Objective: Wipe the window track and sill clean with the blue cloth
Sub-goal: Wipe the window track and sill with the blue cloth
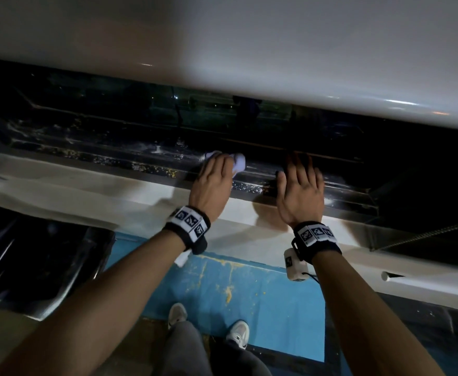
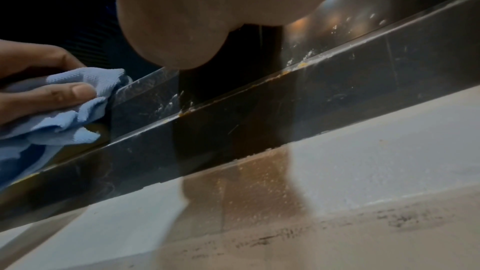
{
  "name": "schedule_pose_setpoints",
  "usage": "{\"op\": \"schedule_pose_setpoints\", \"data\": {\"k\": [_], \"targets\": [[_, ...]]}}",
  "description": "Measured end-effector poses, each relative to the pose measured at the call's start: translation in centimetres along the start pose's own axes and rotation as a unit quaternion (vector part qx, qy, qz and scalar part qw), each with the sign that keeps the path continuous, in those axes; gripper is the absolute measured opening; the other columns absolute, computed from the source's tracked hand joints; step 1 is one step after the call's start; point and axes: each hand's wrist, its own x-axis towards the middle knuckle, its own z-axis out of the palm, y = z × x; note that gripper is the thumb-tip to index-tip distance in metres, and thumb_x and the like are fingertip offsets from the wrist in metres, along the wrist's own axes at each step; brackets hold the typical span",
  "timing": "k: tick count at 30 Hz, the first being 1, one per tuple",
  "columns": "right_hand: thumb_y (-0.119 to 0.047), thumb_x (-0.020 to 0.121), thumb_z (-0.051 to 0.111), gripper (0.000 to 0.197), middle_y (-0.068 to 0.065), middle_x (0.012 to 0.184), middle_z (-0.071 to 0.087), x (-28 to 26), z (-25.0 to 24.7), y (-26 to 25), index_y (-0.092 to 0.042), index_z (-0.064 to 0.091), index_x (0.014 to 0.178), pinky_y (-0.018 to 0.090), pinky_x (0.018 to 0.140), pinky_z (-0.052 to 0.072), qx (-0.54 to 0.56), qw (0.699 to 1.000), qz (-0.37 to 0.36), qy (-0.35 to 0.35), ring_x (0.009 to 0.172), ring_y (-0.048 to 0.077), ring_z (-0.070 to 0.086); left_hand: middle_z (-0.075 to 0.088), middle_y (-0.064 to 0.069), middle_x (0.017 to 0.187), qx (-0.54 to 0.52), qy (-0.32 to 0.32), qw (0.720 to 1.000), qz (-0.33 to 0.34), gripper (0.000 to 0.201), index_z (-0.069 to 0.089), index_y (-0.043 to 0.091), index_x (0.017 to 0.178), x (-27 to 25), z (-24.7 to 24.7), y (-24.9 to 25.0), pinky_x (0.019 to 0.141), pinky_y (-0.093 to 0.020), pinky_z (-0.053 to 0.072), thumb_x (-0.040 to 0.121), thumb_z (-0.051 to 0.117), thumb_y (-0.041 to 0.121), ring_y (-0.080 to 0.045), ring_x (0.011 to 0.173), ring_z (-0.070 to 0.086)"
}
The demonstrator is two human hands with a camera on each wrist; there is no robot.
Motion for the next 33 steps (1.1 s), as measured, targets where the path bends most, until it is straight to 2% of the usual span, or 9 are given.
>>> {"op": "schedule_pose_setpoints", "data": {"k": [5,7,11,14,20,23,25,30,33], "targets": [[-0.041,0.114,0.030,0.054,0.003,0.170,0.040,-0.1,0.0,-0.4,-0.019,0.041,0.163,0.049,0.131,0.022,0.006,1.000,0.008,-0.005,0.161,0.031,0.027,0.067,-0.012,0.099,0.004,-0.069,0.998,-0.001,0.059,0.052,0.020,0.136,5.1,-2.2,-2.3,0.061,-0.040,0.052,0.085,0.080,0.027,-0.036,0.082,0.067],[-0.041,0.114,0.029,0.054,0.004,0.169,0.041,0.0,0.0,-0.6,-0.018,0.043,0.161,0.049,0.131,0.021,0.009,1.000,0.012,-0.010,0.161,0.032,0.027,0.066,-0.011,0.105,0.009,-0.100,0.994,-0.034,0.064,0.048,0.023,0.144,5.2,-2.3,-1.7,0.065,-0.040,0.050,0.088,0.077,0.033,-0.035,0.087,0.066],[-0.041,0.114,0.029,0.055,0.007,0.169,0.042,0.0,-0.6,-0.7,-0.016,0.043,0.161,0.050,0.131,0.022,0.021,1.000,0.014,-0.014,0.161,0.034,0.028,0.061,-0.017,0.132,-0.011,-0.091,0.995,-0.027,0.060,0.056,0.003,0.136,0.7,-2.9,-1.0,0.097,-0.044,0.056,0.081,0.074,0.016,-0.037,0.123,0.059],[-0.043,0.113,0.027,0.059,0.008,0.171,0.037,0.1,-1.3,-0.9,-0.016,0.038,0.164,0.049,0.133,0.019,0.026,0.998,0.015,-0.058,0.162,0.033,0.025,0.065,-0.018,0.121,-0.008,-0.095,0.994,-0.056,0.046,0.061,0.001,0.125,1.7,-4.5,-1.5,0.079,-0.046,0.059,0.085,0.080,0.014,-0.038,0.111,0.063],[-0.026,0.104,0.048,0.043,0.012,0.150,0.062,-1.7,-3.7,-5.6,-0.011,0.063,0.142,0.046,0.126,0.036,0.158,0.986,0.043,-0.029,0.147,0.035,0.048,0.068,-0.018,0.118,-0.082,-0.122,0.988,-0.036,0.033,0.067,0.001,0.119,-0.7,-6.8,0.0,0.079,-0.037,0.057,0.087,0.075,-0.001,-0.035,0.104,0.068],[-0.011,0.100,0.062,0.029,0.009,0.127,0.074,-4.3,-4.7,-10.2,-0.013,0.069,0.128,0.034,0.100,0.054,0.273,0.958,0.088,0.004,0.115,0.027,0.069,0.062,-0.019,0.124,-0.168,-0.143,0.970,-0.097,0.023,0.068,0.000,0.122,-2.3,-6.5,-1.9,0.089,-0.028,0.045,0.102,0.061,0.009,-0.032,0.110,0.063],[-0.019,0.105,0.063,0.016,0.000,0.114,0.079,-5.6,-5.2,-13.1,-0.018,0.072,0.118,0.036,0.091,0.059,0.347,0.926,0.147,-0.007,0.102,0.020,0.073,0.058,-0.018,0.123,-0.217,-0.142,0.954,-0.153,0.026,0.070,0.001,0.122,-3.5,-6.4,-2.8,0.095,-0.029,0.041,0.105,0.057,0.017,-0.032,0.113,0.058],[-0.046,0.109,0.058,0.017,-0.016,0.105,0.076,-6.5,-4.7,-17.6,-0.034,0.069,0.116,0.036,0.091,0.058,0.534,0.802,0.260,-0.065,0.099,0.005,0.071,0.073,-0.003,0.109,-0.378,-0.150,0.886,-0.224,0.029,0.071,0.018,0.113,-4.7,-7.2,-1.9,0.089,-0.038,0.055,0.108,0.048,0.036,-0.021,0.102,0.068],[-0.048,0.103,0.064,0.017,-0.009,0.103,0.077,-5.8,-3.8,-17.3,-0.033,0.067,0.112,0.049,0.094,0.060,0.521,0.801,0.292,-0.041,0.101,0.017,0.072,0.076,-0.004,0.101,-0.494,-0.162,0.829,-0.206,0.030,0.072,0.018,0.106,-4.5,-8.6,-2.3,0.092,-0.050,0.059,0.105,0.049,0.036,-0.022,0.097,0.073]]}}
